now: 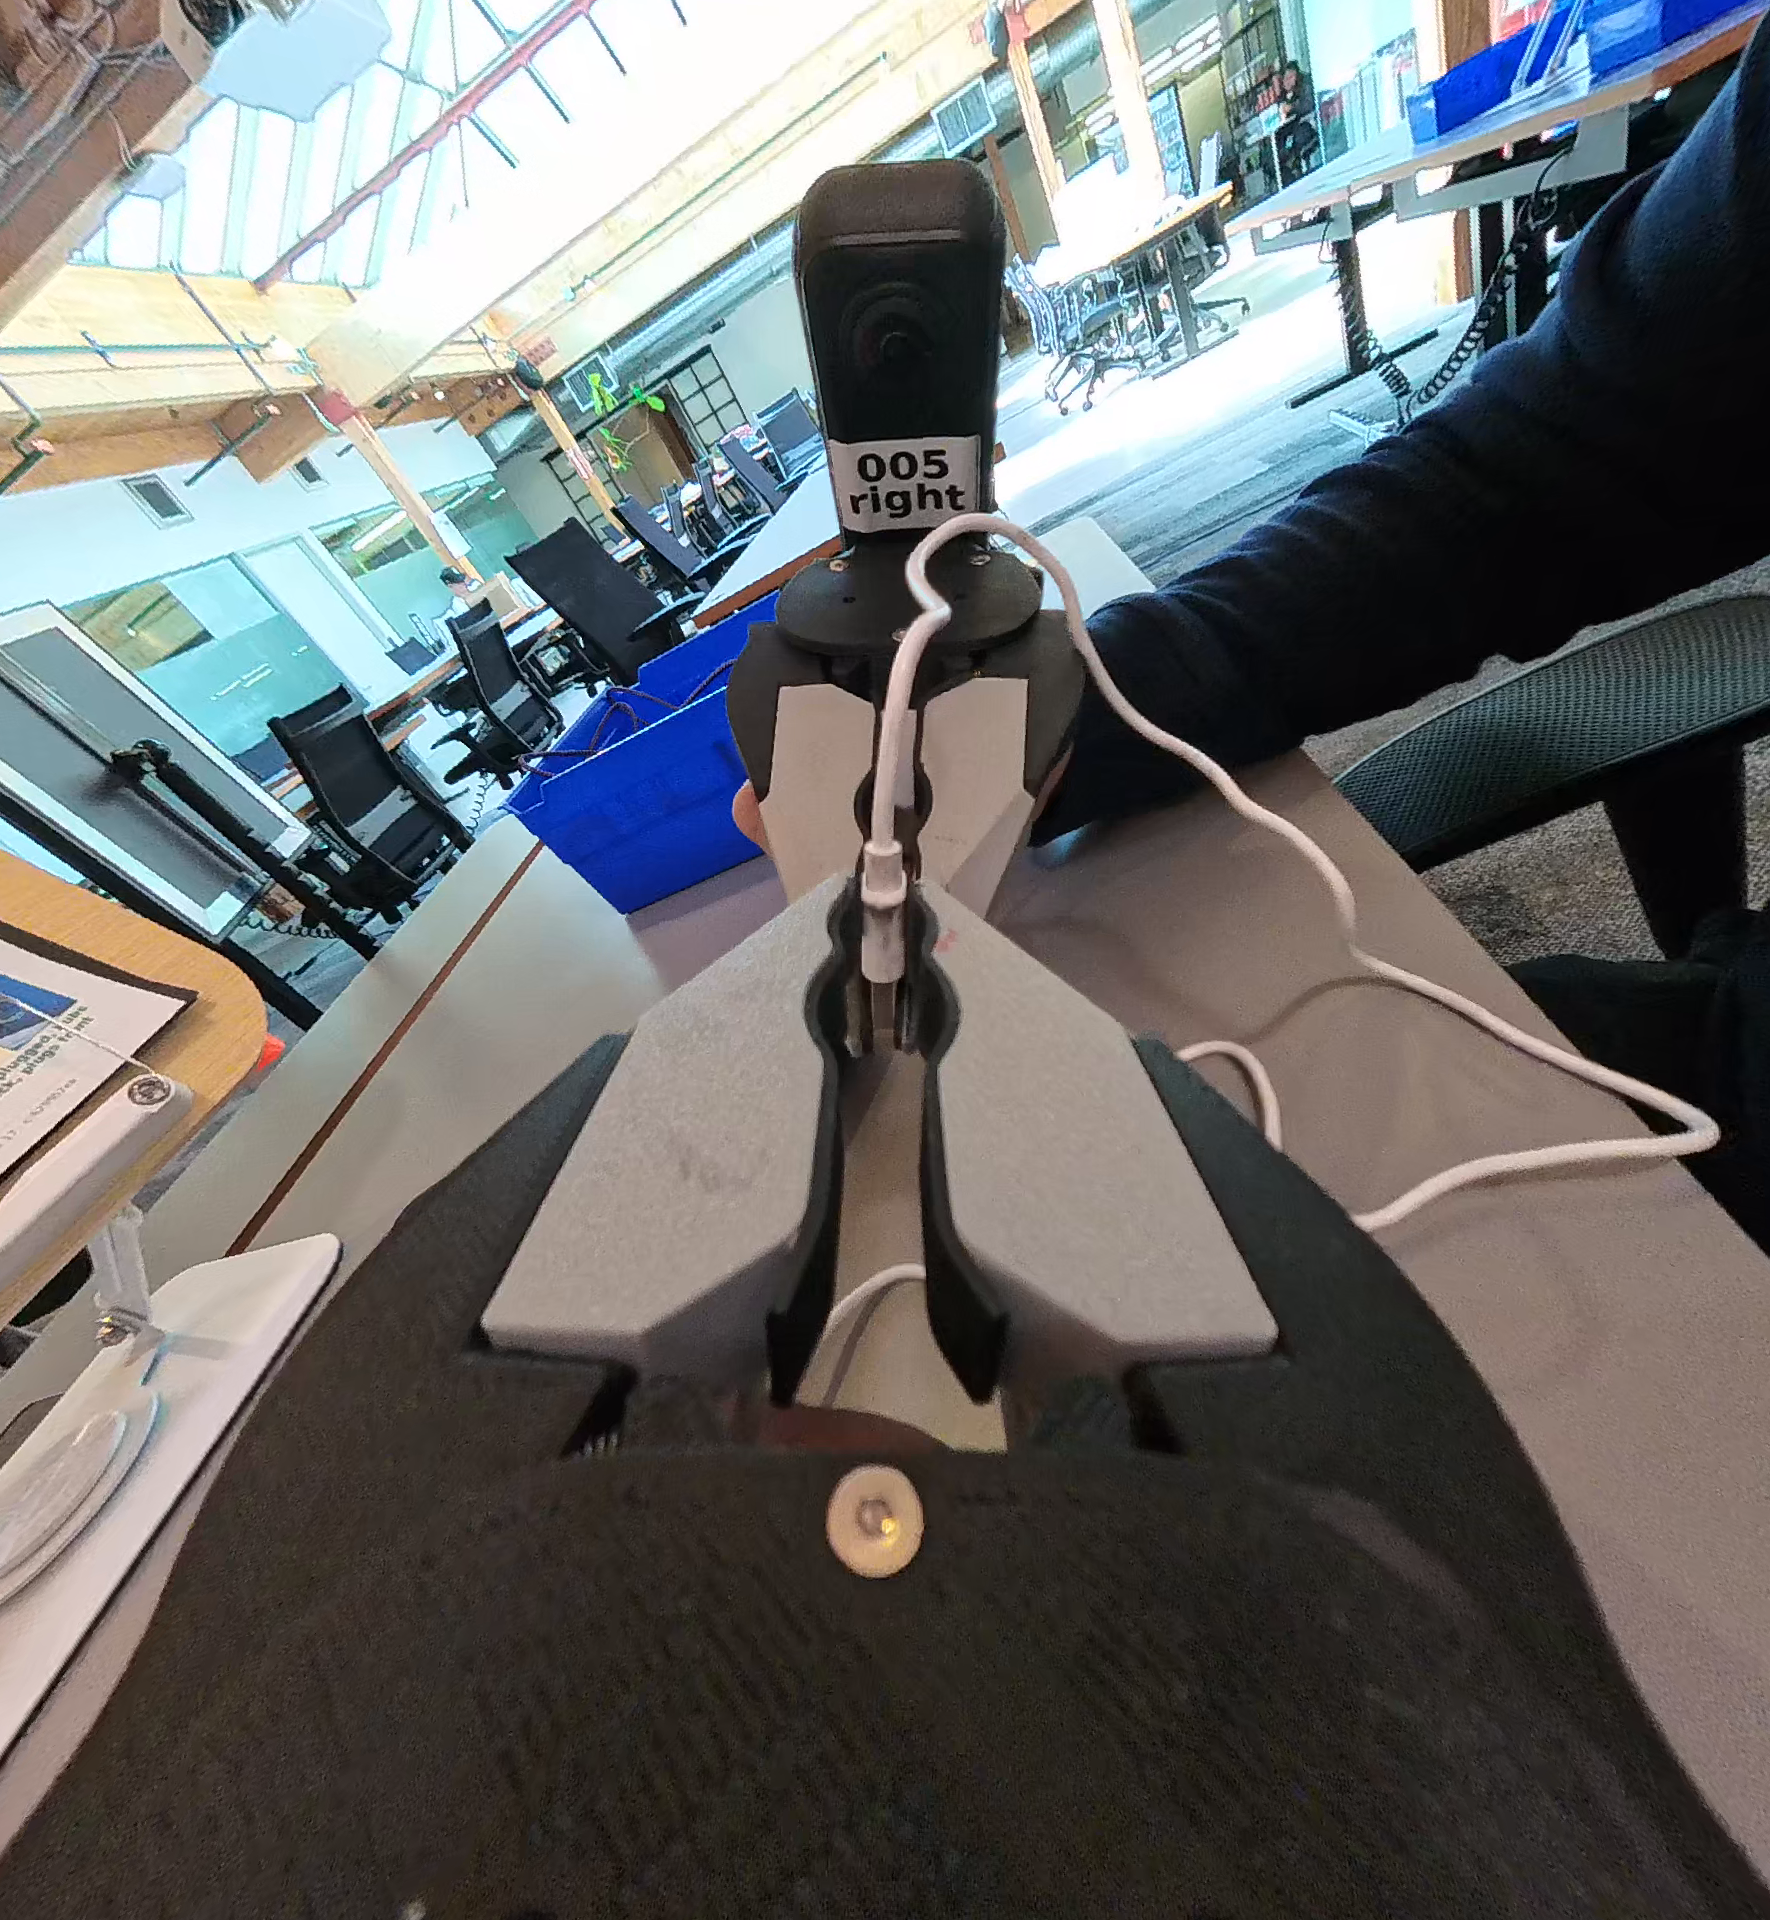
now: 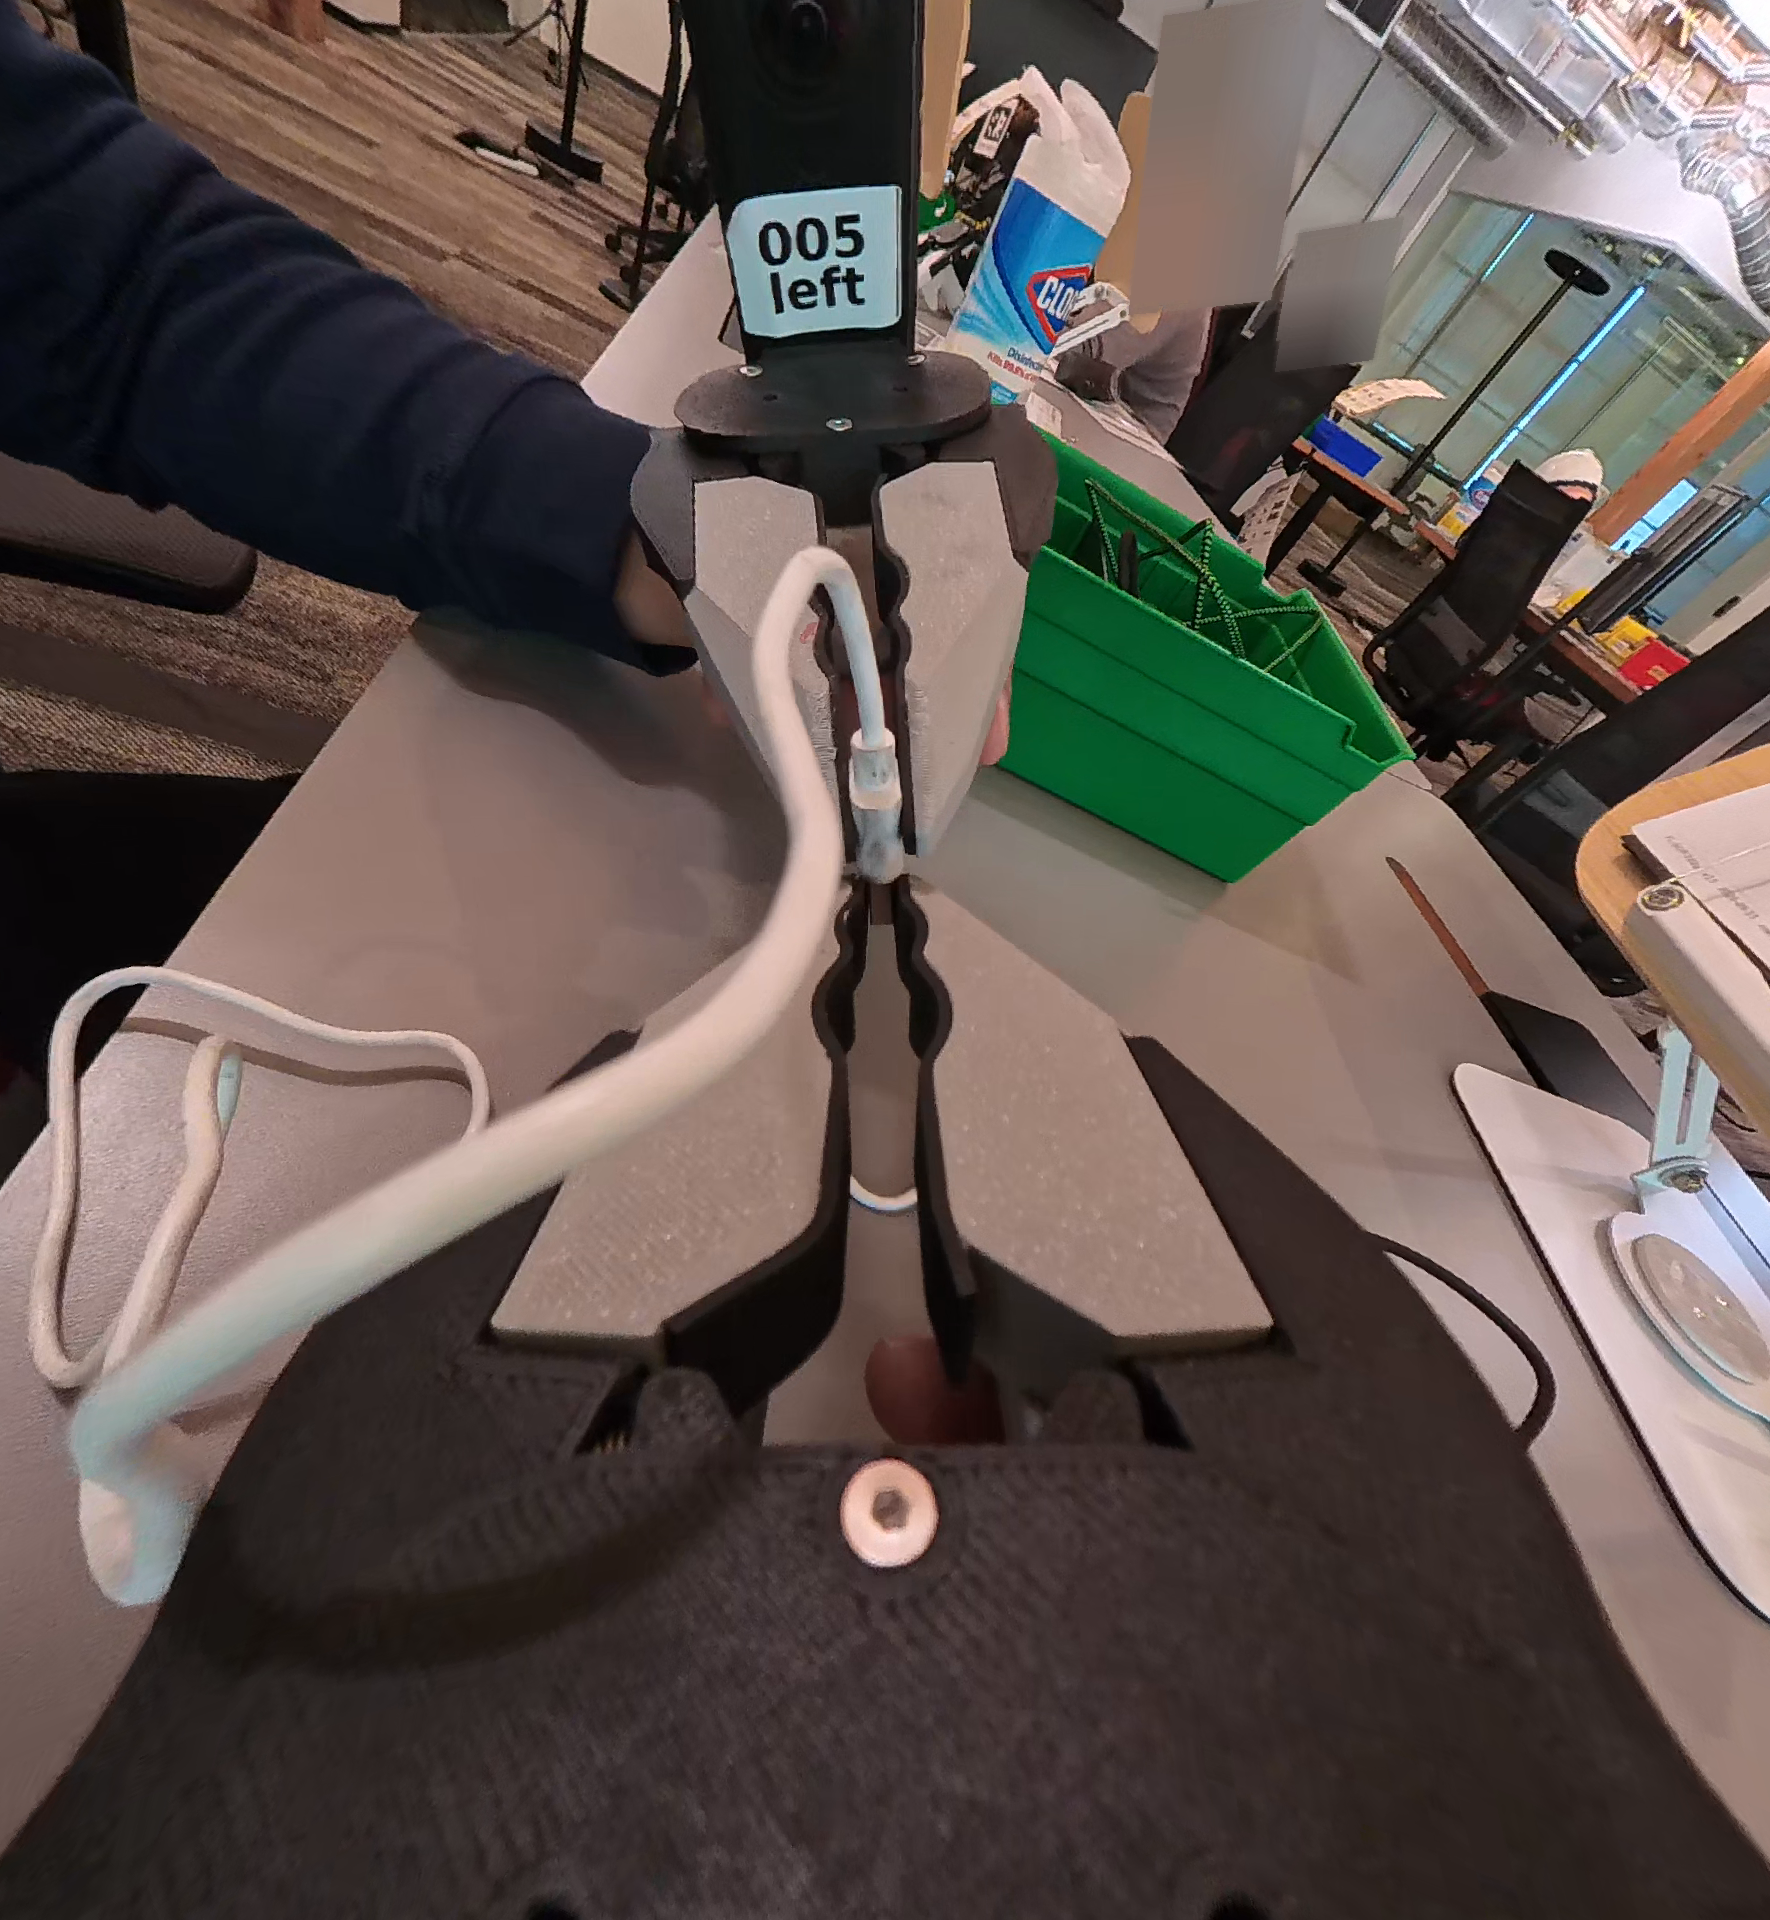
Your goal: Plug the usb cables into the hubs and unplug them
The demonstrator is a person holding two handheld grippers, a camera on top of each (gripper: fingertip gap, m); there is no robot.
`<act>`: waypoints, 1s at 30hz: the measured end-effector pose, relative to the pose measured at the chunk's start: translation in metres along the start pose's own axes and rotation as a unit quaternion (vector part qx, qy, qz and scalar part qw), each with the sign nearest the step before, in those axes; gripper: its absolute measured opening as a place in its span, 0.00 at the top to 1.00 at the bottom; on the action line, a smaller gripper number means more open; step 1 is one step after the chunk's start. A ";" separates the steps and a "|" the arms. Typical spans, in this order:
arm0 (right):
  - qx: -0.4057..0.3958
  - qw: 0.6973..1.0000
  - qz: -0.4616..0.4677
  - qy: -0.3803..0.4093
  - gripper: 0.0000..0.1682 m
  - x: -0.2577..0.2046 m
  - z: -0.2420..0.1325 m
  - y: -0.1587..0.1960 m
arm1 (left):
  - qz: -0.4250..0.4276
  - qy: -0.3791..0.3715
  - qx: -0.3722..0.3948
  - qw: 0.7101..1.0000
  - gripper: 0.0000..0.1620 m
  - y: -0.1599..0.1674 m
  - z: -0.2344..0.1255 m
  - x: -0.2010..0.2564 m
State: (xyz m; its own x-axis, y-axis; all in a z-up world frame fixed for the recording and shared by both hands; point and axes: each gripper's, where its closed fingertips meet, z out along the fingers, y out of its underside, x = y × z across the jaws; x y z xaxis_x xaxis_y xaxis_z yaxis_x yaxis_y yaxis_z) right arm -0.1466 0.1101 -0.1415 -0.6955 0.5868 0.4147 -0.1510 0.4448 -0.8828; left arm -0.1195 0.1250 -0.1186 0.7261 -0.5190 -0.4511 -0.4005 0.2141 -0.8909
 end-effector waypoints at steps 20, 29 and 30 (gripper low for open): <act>-0.330 0.939 -0.017 0.096 0.81 0.045 -0.051 0.129 | 0.024 -0.013 0.048 0.998 0.98 -0.019 -0.013 0.008; -0.286 0.951 -0.025 0.112 0.95 0.052 -0.045 0.113 | 0.001 0.000 0.079 0.997 0.98 -0.023 -0.005 0.010; -0.269 0.957 -0.033 0.104 0.95 0.048 -0.042 0.105 | -0.002 -0.004 0.085 0.996 0.98 -0.025 -0.005 0.008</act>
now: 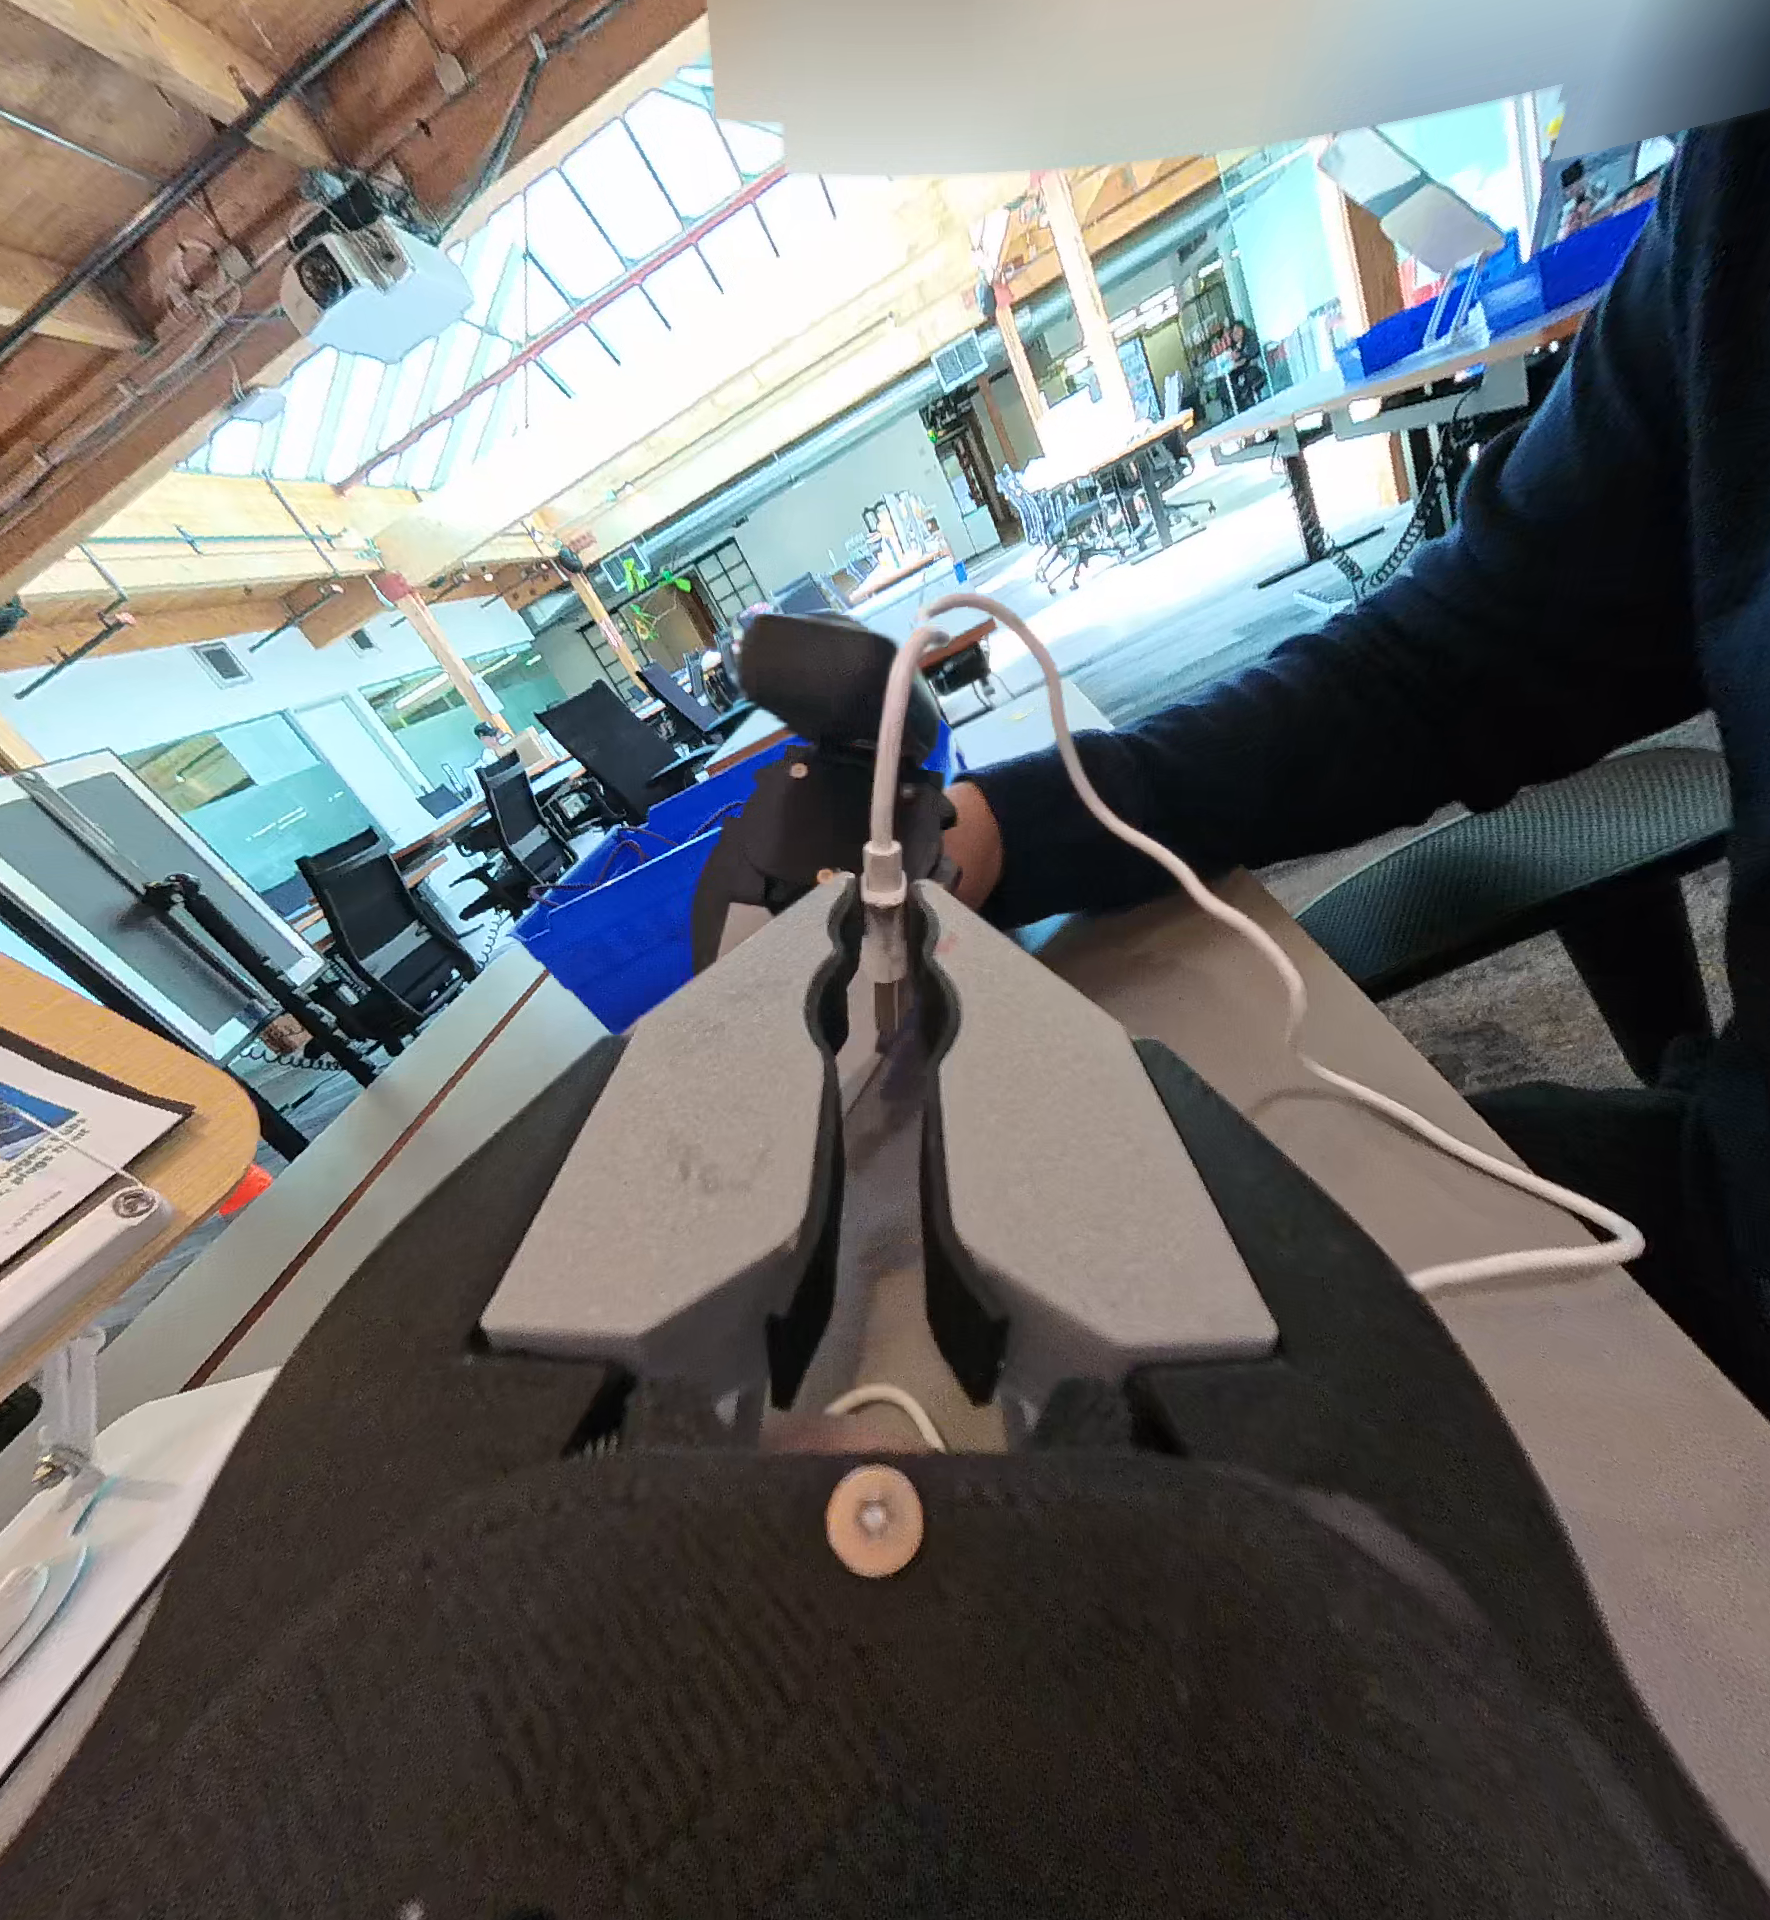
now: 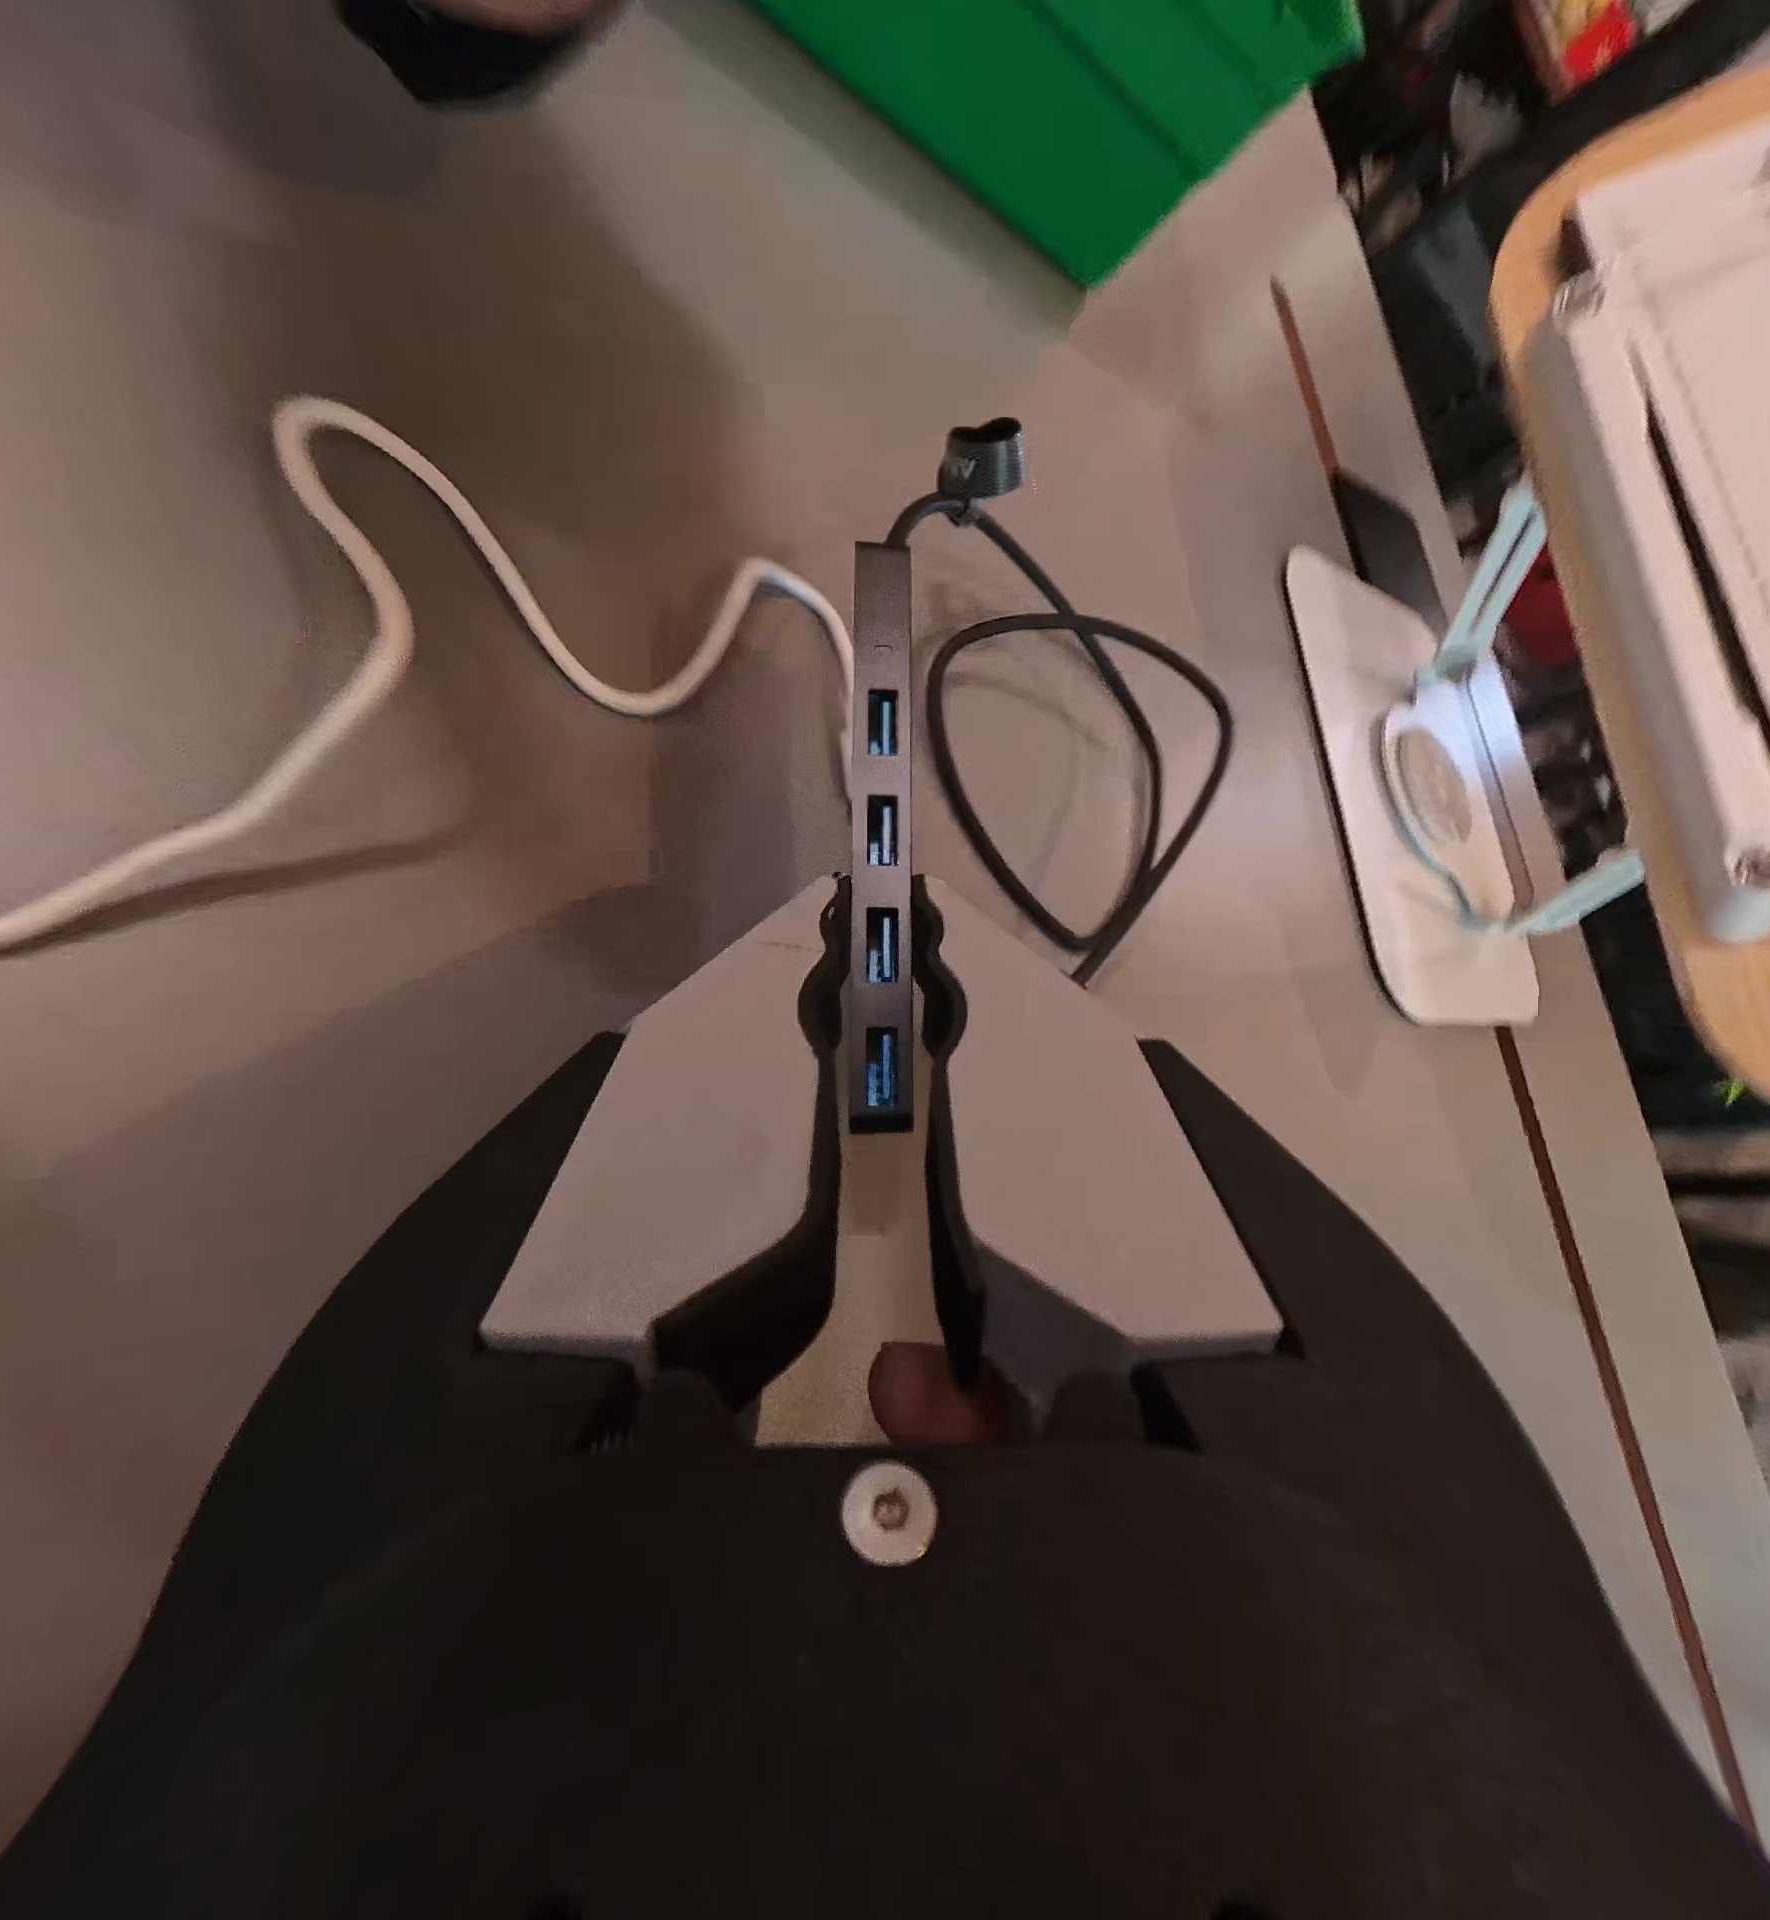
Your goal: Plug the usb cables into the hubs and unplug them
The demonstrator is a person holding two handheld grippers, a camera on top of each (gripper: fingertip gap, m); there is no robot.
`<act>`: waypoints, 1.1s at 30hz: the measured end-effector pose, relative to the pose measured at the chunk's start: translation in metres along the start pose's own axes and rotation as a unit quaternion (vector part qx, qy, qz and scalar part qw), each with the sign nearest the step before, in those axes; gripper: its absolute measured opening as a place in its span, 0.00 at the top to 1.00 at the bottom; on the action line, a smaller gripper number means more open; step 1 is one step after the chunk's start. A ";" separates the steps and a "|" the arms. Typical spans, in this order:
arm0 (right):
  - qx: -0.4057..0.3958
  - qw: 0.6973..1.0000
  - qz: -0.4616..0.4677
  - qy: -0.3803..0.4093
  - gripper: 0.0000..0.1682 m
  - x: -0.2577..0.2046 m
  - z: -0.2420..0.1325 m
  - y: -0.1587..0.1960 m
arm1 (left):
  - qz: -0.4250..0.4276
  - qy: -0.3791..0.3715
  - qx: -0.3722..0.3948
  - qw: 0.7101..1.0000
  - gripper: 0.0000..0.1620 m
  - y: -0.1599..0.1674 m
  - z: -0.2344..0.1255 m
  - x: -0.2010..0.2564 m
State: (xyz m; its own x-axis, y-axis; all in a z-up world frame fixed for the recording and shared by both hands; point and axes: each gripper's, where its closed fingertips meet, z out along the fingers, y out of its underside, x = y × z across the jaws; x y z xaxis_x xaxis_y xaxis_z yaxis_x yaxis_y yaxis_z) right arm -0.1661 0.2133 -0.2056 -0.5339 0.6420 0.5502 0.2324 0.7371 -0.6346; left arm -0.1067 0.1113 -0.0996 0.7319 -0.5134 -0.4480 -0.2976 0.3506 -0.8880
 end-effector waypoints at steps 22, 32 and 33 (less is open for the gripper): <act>0.026 0.989 0.062 -0.129 0.95 -0.043 0.005 -0.024 | -0.209 -0.027 -0.073 0.975 0.98 0.041 0.001 -0.033; 0.006 0.982 0.102 -0.157 0.86 -0.048 0.015 -0.015 | -0.223 -0.014 -0.070 0.972 0.98 0.046 0.005 -0.028; 0.003 0.982 0.101 -0.158 0.85 -0.050 0.018 -0.014 | -0.225 -0.013 -0.067 0.972 0.98 0.045 0.005 -0.028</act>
State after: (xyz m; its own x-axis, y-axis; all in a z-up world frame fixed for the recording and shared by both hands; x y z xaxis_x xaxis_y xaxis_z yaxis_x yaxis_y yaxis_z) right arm -0.1574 0.1672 -0.2341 -0.7039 0.6764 0.2170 0.3556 0.6000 -0.7166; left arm -0.1371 0.1456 -0.1268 0.8206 -0.5714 -0.0099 -0.0192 -0.0103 -0.9998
